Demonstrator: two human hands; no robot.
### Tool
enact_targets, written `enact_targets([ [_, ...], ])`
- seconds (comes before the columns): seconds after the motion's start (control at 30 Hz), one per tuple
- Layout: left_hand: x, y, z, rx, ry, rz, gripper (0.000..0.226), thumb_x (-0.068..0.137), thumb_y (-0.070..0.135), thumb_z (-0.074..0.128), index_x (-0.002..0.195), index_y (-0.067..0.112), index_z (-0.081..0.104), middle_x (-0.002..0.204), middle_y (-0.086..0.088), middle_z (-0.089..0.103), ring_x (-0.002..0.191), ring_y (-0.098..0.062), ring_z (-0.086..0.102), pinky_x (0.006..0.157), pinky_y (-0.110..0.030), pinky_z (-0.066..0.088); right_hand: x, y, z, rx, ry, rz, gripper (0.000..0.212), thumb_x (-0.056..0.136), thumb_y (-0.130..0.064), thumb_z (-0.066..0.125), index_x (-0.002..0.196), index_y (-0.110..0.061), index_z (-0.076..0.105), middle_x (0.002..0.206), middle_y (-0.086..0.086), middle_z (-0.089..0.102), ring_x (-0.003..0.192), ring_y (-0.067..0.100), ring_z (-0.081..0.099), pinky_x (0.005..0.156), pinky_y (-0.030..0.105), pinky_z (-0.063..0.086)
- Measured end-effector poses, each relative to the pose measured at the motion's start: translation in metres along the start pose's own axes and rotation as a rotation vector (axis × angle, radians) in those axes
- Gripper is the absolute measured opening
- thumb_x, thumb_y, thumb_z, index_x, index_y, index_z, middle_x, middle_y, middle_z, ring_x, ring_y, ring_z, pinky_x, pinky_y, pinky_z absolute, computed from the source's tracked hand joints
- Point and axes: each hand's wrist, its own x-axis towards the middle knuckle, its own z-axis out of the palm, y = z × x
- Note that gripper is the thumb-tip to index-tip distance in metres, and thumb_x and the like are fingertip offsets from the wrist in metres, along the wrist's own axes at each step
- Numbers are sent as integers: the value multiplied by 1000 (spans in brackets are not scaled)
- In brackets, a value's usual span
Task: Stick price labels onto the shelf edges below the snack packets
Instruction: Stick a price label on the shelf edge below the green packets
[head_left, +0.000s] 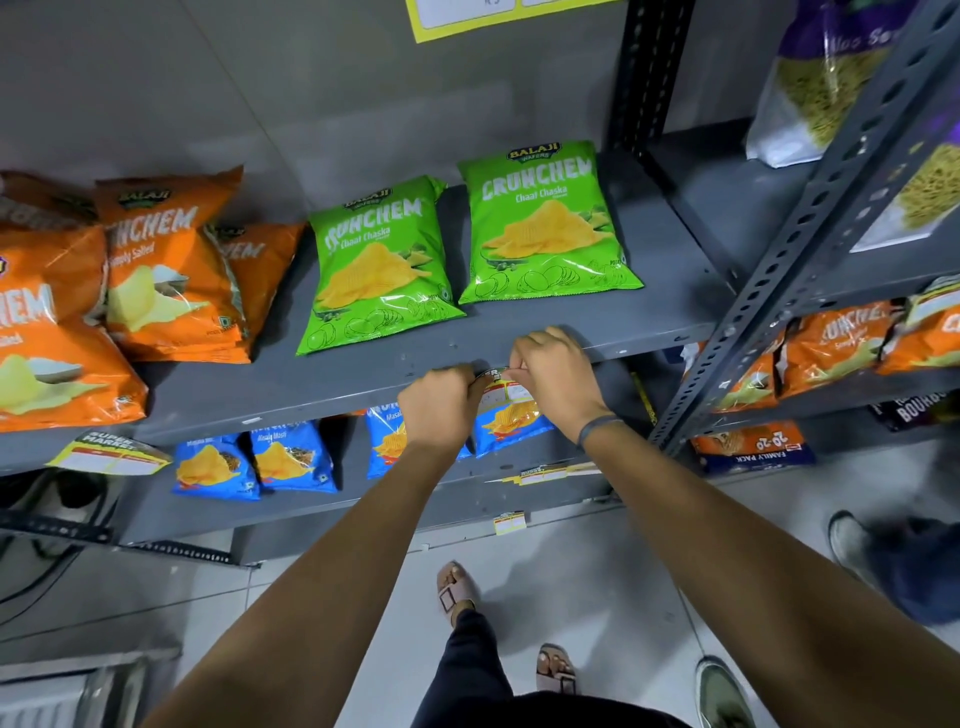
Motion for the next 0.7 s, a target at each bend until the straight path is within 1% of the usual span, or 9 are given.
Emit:
enact_targets([
  [0.13,3,-1,1,7,6,-21,37,91,47,52,84,15,69,82,-16,72,84,-39,65,59,-29,35,0,2,-2,25,0,-17,18,71,-14,76,68,-6,60,71,16,66,78,35,57,66,38,47],
  [0.27,11,0,-1,47,-18,-47,45,85,53,56,78,11,68,82,-16,72,84,-38,66,59,-29,37,-3,3,-5,40,-11,-49,12,73,-4,73,72,-5,61,73,16,66,80,36,57,68,38,47],
  [0.37,15,6,-7,56,-49,-67,41,84,53,59,87,14,68,90,-17,72,90,-38,66,68,-32,48,-3,1,-9,39,-28,-30,7,75,-2,69,77,-4,63,81,17,66,88,36,55,72,39,46],
  [0.4,15,6,-7,59,-58,-72,39,84,53,59,91,16,68,92,-16,72,92,-38,66,70,-32,49,-3,0,-9,38,-31,-14,8,76,-3,69,80,-4,63,84,17,66,90,35,54,74,39,45],
  [0.47,16,4,-8,70,-80,-64,38,84,54,57,96,19,68,95,-14,72,93,-36,66,67,-30,45,-4,-2,-8,31,-5,23,12,76,-6,71,85,-7,63,90,14,65,93,34,53,77,40,45],
  [0.5,17,3,-8,66,-95,-54,38,84,54,57,94,18,68,94,-13,72,92,-36,66,66,-30,43,-6,-3,-7,24,25,42,15,75,-8,72,86,-9,62,91,13,64,94,34,53,77,41,45],
  [0.6,15,-10,-15,22,-139,5,46,82,58,57,80,13,67,88,-14,72,88,-36,66,64,-31,44,-12,-14,0,18,115,99,16,74,-13,73,84,-13,61,90,11,62,92,33,53,77,43,47],
  [0.67,9,-31,-25,3,-124,36,49,81,60,56,76,12,64,84,-14,72,86,-36,66,62,-31,43,-15,-32,11,60,135,135,13,75,-14,72,82,-14,61,88,10,63,91,33,54,76,42,48],
  [0.7,6,-47,-31,-1,-98,45,45,84,56,55,77,12,64,84,-14,72,86,-36,66,63,-32,45,-16,-45,18,101,132,145,12,75,-13,71,81,-14,61,88,10,63,89,33,54,76,42,49],
])
